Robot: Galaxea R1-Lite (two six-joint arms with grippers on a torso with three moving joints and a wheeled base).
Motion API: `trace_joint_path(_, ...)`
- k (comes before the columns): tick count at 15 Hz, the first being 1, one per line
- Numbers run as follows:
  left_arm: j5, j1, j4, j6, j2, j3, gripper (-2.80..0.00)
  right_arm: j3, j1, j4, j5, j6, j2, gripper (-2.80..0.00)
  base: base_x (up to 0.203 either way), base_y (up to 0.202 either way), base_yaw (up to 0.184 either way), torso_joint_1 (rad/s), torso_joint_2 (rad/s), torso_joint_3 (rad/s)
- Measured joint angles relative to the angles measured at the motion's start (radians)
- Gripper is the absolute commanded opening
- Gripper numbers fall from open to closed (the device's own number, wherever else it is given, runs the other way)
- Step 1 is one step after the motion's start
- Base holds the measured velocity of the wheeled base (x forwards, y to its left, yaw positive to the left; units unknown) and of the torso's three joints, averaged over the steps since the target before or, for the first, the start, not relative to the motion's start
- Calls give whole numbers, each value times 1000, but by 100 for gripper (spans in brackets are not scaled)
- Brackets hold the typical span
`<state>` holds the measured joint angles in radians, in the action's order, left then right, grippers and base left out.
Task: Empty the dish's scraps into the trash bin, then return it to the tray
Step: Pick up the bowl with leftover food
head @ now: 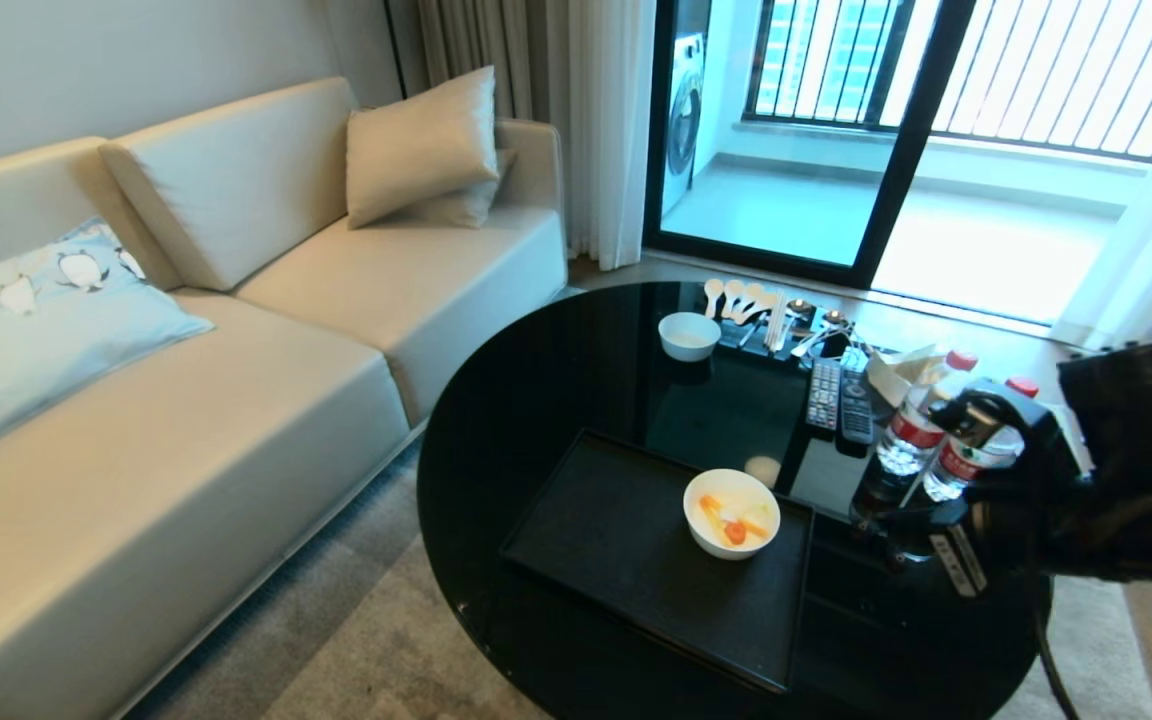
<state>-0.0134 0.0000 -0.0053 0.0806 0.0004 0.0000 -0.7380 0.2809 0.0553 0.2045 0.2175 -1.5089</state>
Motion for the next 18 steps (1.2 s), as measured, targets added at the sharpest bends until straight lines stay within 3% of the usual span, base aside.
trace_joint_path(4, 0, 0, 0, 0, 0, 0, -280, -189, 45, -215, -23, -192, -101, -280, 0, 0, 0, 0, 0, 0)
trace_joint_path(9, 0, 0, 0, 0, 0, 0, -280, -428, 155, -444, -114, -582, -248, -280, 0, 0, 0, 0, 0, 0)
trace_joint_path(11, 0, 0, 0, 0, 0, 0, -280, -500, 194, -484, -140, -699, -310, -280, 0, 0, 0, 0, 0, 0)
trace_joint_path(14, 0, 0, 0, 0, 0, 0, -280, -574, 214, -497, -146, -766, -390, -280, 0, 0, 0, 0, 0, 0)
trace_joint_path(15, 0, 0, 0, 0, 0, 0, -280, -586, 214, -496, -151, -768, -410, 0, 0, 0, 0, 0, 0, 0)
trace_joint_path(18, 0, 0, 0, 0, 0, 0, -280, -606, 209, -490, -198, -771, -467, 0, 0, 0, 0, 0, 0, 0)
